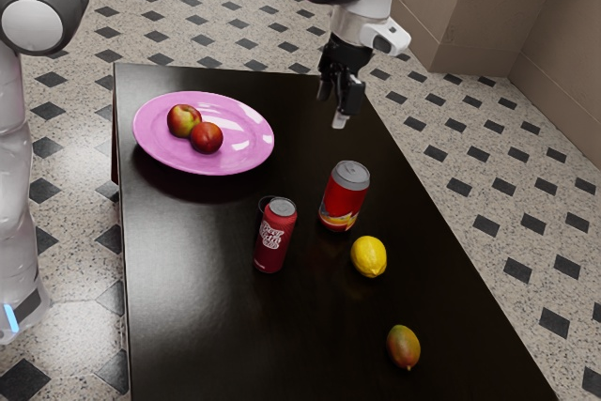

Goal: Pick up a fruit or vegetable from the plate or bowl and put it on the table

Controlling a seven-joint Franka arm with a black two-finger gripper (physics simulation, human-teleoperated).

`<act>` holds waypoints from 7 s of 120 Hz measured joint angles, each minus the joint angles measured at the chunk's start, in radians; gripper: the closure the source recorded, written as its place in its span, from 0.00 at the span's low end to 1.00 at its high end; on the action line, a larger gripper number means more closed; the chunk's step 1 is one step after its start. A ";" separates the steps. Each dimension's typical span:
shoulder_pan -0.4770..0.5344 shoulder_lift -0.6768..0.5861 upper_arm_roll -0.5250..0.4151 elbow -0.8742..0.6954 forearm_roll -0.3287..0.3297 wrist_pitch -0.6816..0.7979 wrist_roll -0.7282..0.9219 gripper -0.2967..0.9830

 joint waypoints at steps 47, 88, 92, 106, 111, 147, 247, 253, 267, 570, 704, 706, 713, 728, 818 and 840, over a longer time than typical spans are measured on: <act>-0.026 -0.031 0.301 0.192 0.001 -0.099 -0.142 0.25; -0.147 -0.054 0.243 0.495 0.191 -0.241 -0.183 0.25; -0.143 -0.050 0.281 0.489 0.190 -0.249 -0.174 0.25; -0.132 -0.105 0.441 0.436 0.171 -0.331 -0.119 0.25; -0.113 -0.162 0.480 0.383 0.168 -0.366 -0.099 0.25; 0.499 -0.713 0.065 -0.416 0.091 -0.286 0.027 0.25; 0.527 -0.737 -0.005 -0.882 -0.060 0.221 0.175 0.25; 0.527 -0.733 -0.011 -0.884 -0.069 0.221 0.176 0.25; 0.534 -0.720 -0.022 -0.889 -0.079 0.221 0.180 0.26; 0.615 -0.465 -0.002 -0.932 -0.081 0.456 0.195 0.29; 0.612 -0.494 -0.005 -0.817 -0.067 0.423 0.168 0.48; 0.612 -0.493 -0.006 -0.811 -0.067 0.424 0.168 0.48; 0.612 -0.492 -0.008 -0.792 -0.068 0.425 0.167 0.48; 0.611 -0.485 -0.016 -0.781 -0.070 0.476 0.166 0.48; 0.572 -0.133 -0.124 -0.582 -0.019 0.942 0.149 0.49; 0.572 -0.062 -0.125 -0.581 -0.021 1.000 0.145 0.49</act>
